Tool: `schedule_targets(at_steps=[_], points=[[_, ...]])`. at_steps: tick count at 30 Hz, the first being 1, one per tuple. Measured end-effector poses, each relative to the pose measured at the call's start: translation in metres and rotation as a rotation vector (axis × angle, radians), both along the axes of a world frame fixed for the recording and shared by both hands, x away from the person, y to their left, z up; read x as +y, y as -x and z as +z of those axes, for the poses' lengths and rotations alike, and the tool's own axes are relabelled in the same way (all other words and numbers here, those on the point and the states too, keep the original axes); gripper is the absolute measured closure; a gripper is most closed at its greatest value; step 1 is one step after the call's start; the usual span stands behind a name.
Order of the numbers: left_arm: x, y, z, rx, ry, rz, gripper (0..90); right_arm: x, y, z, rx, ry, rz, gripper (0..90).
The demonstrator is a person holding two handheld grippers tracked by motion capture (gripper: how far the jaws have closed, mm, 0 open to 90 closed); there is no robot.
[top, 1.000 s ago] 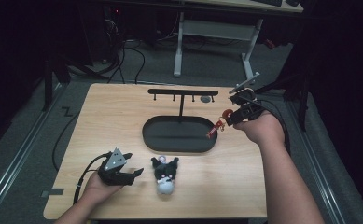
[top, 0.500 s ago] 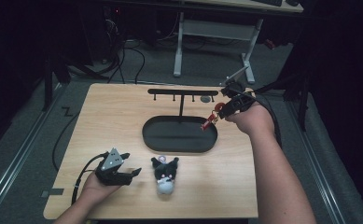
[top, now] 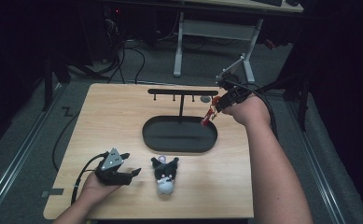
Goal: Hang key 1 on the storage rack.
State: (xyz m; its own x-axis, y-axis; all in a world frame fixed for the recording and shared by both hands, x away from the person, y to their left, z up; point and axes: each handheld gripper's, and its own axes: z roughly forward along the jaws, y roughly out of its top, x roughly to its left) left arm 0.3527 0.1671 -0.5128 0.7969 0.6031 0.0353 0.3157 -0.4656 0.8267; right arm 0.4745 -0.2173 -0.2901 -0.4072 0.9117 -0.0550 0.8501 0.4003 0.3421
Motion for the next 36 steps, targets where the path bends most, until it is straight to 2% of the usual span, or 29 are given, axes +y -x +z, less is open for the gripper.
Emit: schedule_targets(at_steps=[9, 13, 18, 19, 20, 21, 25, 26, 27, 28, 29, 30, 31, 32, 34, 35, 36], points=[[0.003, 0.000, -0.001, 0.003, -0.006, 0.014, 26.5, 0.002, -0.014, 0.011, -0.026, -0.002, -0.008, 67.0], [0.005, 0.000, -0.001, 0.003, 0.001, 0.022, 26.5, -0.009, -0.022, 0.007, -0.032, 0.000, -0.051, 67.0], [0.005, 0.000, -0.001, 0.003, -0.006, 0.020, 26.7, -0.020, -0.025, -0.006, -0.022, -0.004, -0.077, 67.0], [0.004, 0.000, -0.001, 0.009, -0.006, 0.015, 26.9, -0.024, -0.026, -0.016, -0.011, -0.014, -0.089, 67.0], [0.004, 0.000, -0.001, 0.009, -0.006, 0.015, 27.0, -0.024, -0.026, -0.016, -0.011, -0.014, -0.089, 67.0], [0.003, 0.000, -0.001, 0.011, 0.001, 0.013, 27.1, -0.028, -0.026, -0.025, -0.011, -0.029, -0.095, 66.9], [0.003, 0.001, -0.002, 0.025, -0.007, 0.005, 27.4, -0.033, -0.027, -0.045, 0.008, -0.056, -0.108, 66.8], [0.003, 0.001, -0.002, 0.025, -0.007, 0.005, 27.5, -0.033, -0.027, -0.045, 0.008, -0.056, -0.108, 66.8], [0.004, 0.002, -0.002, 0.024, -0.006, 0.004, 27.9, -0.033, -0.028, -0.057, 0.031, -0.064, -0.111, 66.5], [0.004, 0.002, -0.002, 0.024, -0.006, 0.004, 28.0, -0.033, -0.028, -0.057, 0.031, -0.064, -0.111, 66.5], [0.005, 0.003, -0.001, 0.033, -0.007, -0.001, 28.2, -0.032, -0.030, -0.067, 0.028, -0.071, -0.112, 66.3], [0.005, 0.003, -0.001, 0.033, -0.007, -0.001, 28.4, -0.032, -0.030, -0.067, 0.028, -0.071, -0.112, 66.3], [0.006, 0.003, -0.001, 0.040, 0.008, 0.003, 28.8, -0.031, -0.031, -0.074, 0.031, -0.095, -0.114, 65.4], [0.006, 0.002, -0.001, 0.048, 0.014, 0.003, 29.1, -0.030, -0.031, -0.077, 0.026, -0.097, -0.113, 62.9], [0.006, 0.003, -0.002, 0.052, 0.017, 0.003, 29.7, -0.030, -0.031, -0.080, 0.019, -0.103, -0.111, 60.1], [0.004, 0.004, -0.002, 0.053, 0.015, 0.003, 30.2, -0.029, -0.029, -0.085, 0.013, -0.123, -0.121, 53.4], [0.003, 0.004, -0.001, 0.056, 0.010, 0.000, 30.7, -0.029, -0.027, -0.087, 0.006, -0.126, -0.114, 52.6]])
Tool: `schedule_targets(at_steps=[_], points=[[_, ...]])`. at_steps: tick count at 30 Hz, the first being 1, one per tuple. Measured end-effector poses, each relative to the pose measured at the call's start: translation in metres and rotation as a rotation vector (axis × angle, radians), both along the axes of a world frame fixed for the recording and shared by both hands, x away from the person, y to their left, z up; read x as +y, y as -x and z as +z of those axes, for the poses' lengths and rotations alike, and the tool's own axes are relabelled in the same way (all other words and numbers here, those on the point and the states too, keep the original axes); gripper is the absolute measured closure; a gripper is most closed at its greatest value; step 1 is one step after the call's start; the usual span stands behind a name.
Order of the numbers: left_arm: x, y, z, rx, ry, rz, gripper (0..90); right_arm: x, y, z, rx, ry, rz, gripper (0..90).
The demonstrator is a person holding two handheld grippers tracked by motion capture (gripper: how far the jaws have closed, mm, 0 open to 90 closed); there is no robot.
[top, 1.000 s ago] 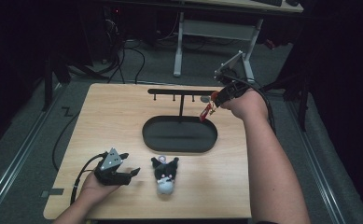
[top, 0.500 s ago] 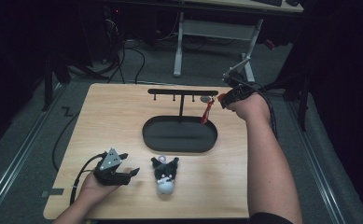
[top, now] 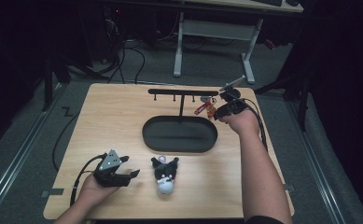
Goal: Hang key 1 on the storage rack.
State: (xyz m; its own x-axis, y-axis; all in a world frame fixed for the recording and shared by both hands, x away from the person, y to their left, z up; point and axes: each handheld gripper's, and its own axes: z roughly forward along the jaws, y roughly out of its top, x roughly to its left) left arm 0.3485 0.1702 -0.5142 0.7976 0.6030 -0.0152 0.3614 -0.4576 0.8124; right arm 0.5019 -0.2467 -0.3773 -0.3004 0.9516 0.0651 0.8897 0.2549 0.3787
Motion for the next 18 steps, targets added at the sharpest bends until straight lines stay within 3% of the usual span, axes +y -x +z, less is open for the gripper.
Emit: schedule_targets(at_steps=[5, 6, 8, 9, 11, 12, 13, 14, 15, 16, 17, 18], points=[[-0.004, 0.001, 0.001, 0.001, 0.017, 0.016, 34.2, -0.005, 0.016, -0.003, -0.044, -0.008, 0.006, 48.6], [-0.006, 0.001, 0.001, 0.006, 0.013, 0.019, 36.7, -0.007, 0.031, -0.005, -0.083, -0.007, 0.014, 46.4], [-0.008, 0.000, 0.000, 0.013, 0.009, 0.022, 40.7, -0.008, 0.036, -0.006, -0.095, -0.003, 0.014, 45.6], [-0.011, 0.000, -0.001, 0.023, -0.004, 0.014, 43.0, -0.009, 0.056, -0.013, -0.147, -0.006, 0.031, 44.5], [-0.013, 0.000, -0.002, 0.029, -0.013, 0.010, 46.9, -0.009, 0.073, -0.022, -0.183, 0.002, 0.053, 43.1], [-0.016, 0.000, -0.004, 0.035, -0.023, 0.009, 46.9, -0.009, 0.073, -0.022, -0.183, 0.002, 0.053, 43.1], [-0.020, 0.001, -0.005, 0.038, -0.041, 0.008, 52.9, -0.012, 0.095, -0.036, -0.224, -0.032, 0.054, 43.4], [-0.020, 0.001, -0.005, 0.038, -0.041, 0.008, 55.5, -0.012, 0.095, -0.036, -0.224, -0.032, 0.054, 43.4], [-0.025, 0.002, -0.006, 0.052, -0.053, 0.005, 59.3, -0.015, 0.111, -0.048, -0.250, -0.053, 0.059, 42.9], [-0.025, 0.002, -0.006, 0.052, -0.053, 0.005, 60.6, -0.015, 0.111, -0.048, -0.250, -0.053, 0.059, 42.9], [-0.031, 0.003, -0.007, 0.067, -0.064, 0.010, 62.8, -0.018, 0.133, -0.063, -0.288, -0.062, 0.056, 43.0], [-0.033, 0.004, -0.008, 0.070, -0.069, 0.017, 65.6, -0.020, 0.140, -0.068, -0.300, -0.074, 0.053, 43.0]])
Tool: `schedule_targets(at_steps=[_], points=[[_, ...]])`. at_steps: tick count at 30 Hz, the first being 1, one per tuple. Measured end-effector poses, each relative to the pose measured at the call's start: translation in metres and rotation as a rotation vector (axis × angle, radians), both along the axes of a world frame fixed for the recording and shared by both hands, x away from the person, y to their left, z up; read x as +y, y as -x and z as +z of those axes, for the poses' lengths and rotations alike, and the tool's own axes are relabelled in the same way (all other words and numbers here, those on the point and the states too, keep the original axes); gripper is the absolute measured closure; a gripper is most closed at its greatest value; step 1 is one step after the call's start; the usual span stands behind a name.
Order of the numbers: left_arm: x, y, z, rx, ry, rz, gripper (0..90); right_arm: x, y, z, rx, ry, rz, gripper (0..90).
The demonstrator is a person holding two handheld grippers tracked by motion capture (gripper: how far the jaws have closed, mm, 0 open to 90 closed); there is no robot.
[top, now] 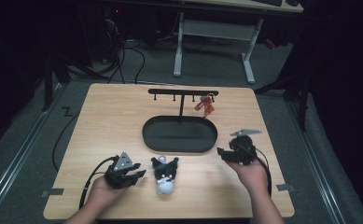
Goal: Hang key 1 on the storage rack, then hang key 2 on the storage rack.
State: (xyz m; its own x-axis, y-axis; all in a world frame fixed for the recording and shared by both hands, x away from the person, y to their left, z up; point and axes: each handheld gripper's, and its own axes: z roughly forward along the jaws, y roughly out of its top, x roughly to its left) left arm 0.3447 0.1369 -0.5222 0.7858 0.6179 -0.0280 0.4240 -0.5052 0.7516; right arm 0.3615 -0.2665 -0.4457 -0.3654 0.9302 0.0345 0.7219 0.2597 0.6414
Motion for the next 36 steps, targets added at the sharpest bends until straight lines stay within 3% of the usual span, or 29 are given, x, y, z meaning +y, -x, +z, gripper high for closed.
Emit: schedule_targets(at_steps=[4, 5, 6, 7, 8, 13, 16, 21, 25, 29, 31, 35, 36], points=[[-0.009, 0.003, 0.000, 0.013, -0.013, 0.019, 82.7, -0.006, 0.044, -0.031, -0.062, -0.046, -0.009, 44.1], [-0.009, 0.003, 0.000, 0.013, -0.013, 0.019, 85.3, -0.006, 0.044, -0.031, -0.062, -0.046, -0.009, 44.1], [-0.015, 0.001, -0.001, 0.025, -0.036, 0.024, 87.5, -0.011, 0.063, -0.042, -0.088, -0.063, -0.014, 44.5], [-0.015, 0.001, -0.001, 0.025, -0.036, 0.024, 88.8, -0.011, 0.063, -0.042, -0.088, -0.063, -0.014, 44.5], [-0.023, 0.001, -0.002, 0.035, -0.051, 0.017, 89.5, -0.019, 0.079, -0.051, -0.121, -0.058, -0.034, 45.3], [-0.040, 0.008, 0.001, 0.019, -0.064, -0.001, 89.7, -0.033, 0.099, -0.055, -0.123, -0.065, -0.059, 46.1], [-0.049, 0.010, 0.002, 0.027, -0.047, -0.001, 89.8, -0.037, 0.101, -0.058, -0.117, -0.069, -0.054, 46.4], [-0.088, 0.018, 0.004, 0.034, -0.036, -0.066, 89.7, -0.035, 0.099, -0.059, -0.122, -0.085, -0.031, 46.8], [-0.098, 0.024, 0.003, 0.026, -0.042, -0.098, 89.7, -0.031, 0.100, -0.059, -0.114, -0.081, -0.030, 46.9], [-0.097, 0.033, 0.000, 0.040, -0.048, -0.115, 89.6, -0.029, 0.100, -0.060, -0.110, -0.082, -0.026, 47.2], [-0.103, 0.040, 0.000, 0.037, -0.059, -0.137, 89.6, -0.029, 0.099, -0.060, -0.106, -0.090, -0.027, 47.2], [-0.129, 0.043, 0.000, 0.045, -0.054, -0.191, 89.7, -0.028, 0.099, -0.062, -0.102, -0.082, -0.022, 47.3], [-0.129, 0.043, 0.000, 0.045, -0.054, -0.191, 89.7, -0.028, 0.099, -0.062, -0.102, -0.082, -0.022, 47.3]])
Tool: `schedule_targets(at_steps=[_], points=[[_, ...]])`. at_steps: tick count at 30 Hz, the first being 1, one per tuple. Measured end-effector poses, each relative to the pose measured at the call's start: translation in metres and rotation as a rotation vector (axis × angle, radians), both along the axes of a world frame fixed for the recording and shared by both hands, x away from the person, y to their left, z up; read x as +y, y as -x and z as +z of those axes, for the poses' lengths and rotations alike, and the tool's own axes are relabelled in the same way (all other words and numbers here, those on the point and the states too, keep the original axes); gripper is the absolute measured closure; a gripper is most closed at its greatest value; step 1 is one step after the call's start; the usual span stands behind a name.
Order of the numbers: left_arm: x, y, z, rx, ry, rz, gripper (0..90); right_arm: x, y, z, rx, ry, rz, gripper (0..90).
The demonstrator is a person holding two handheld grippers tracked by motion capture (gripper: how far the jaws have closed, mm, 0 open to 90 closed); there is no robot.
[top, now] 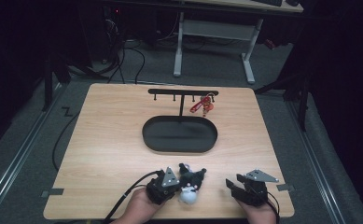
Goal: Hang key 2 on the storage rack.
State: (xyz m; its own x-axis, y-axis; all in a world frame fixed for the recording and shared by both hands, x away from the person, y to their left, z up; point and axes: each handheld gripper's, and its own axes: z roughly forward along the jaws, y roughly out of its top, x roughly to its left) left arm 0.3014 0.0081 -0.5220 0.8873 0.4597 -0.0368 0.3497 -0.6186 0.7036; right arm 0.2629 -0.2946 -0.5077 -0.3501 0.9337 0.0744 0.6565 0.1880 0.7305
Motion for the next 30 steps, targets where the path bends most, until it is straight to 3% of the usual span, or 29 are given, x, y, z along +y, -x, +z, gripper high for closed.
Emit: schedule_targets(at_steps=[1, 4, 5, 8, 11, 16, 17, 22, 26, 27, 29, 30], points=[[-0.015, 0.001, 0.000, 0.003, -0.001, -0.031, 89.6, -0.002, 0.000, 0.000, 0.002, -0.002, -0.009, 47.4], [-0.027, 0.002, -0.001, 0.006, -0.003, -0.051, 89.6, -0.006, 0.000, 0.000, 0.003, -0.007, -0.021, 47.4], [-0.039, 0.002, -0.001, 0.011, -0.002, -0.070, 89.6, -0.012, -0.001, -0.001, 0.005, -0.011, -0.037, 47.4], [-0.048, 0.005, 0.001, 0.016, -0.002, -0.089, 88.5, -0.018, -0.001, -0.003, 0.015, -0.027, -0.058, 47.5], [-0.051, 0.018, 0.007, 0.041, 0.038, -0.123, 88.0, -0.028, 0.001, -0.004, 0.018, -0.051, -0.083, 47.7], [-0.064, 0.015, 0.008, 0.040, 0.047, -0.129, 88.8, -0.035, 0.002, -0.002, 0.011, -0.076, -0.099, 47.8], [-0.075, 0.010, 0.009, 0.029, 0.036, -0.123, 88.8, -0.037, 0.003, 0.000, 0.003, -0.078, -0.108, 47.8], [-0.099, 0.001, 0.009, 0.027, 0.034, -0.116, 88.6, -0.040, 0.008, 0.004, -0.029, -0.052, -0.114, 47.9], [-0.096, 0.005, 0.008, 0.020, 0.037, -0.130, 79.8, -0.044, 0.009, 0.003, -0.034, -0.059, -0.130, 47.8], [-0.088, 0.006, 0.007, 0.019, 0.042, -0.130, 79.8, -0.044, 0.009, 0.003, -0.031, -0.061, -0.135, 47.8], [-0.071, 0.006, 0.006, 0.012, 0.058, -0.123, 70.9, -0.045, 0.008, 0.001, -0.027, -0.052, -0.140, 47.8], [-0.061, 0.005, 0.006, -0.009, 0.053, -0.112, 60.9, -0.046, 0.006, -0.002, -0.015, -0.055, -0.150, 47.6]])
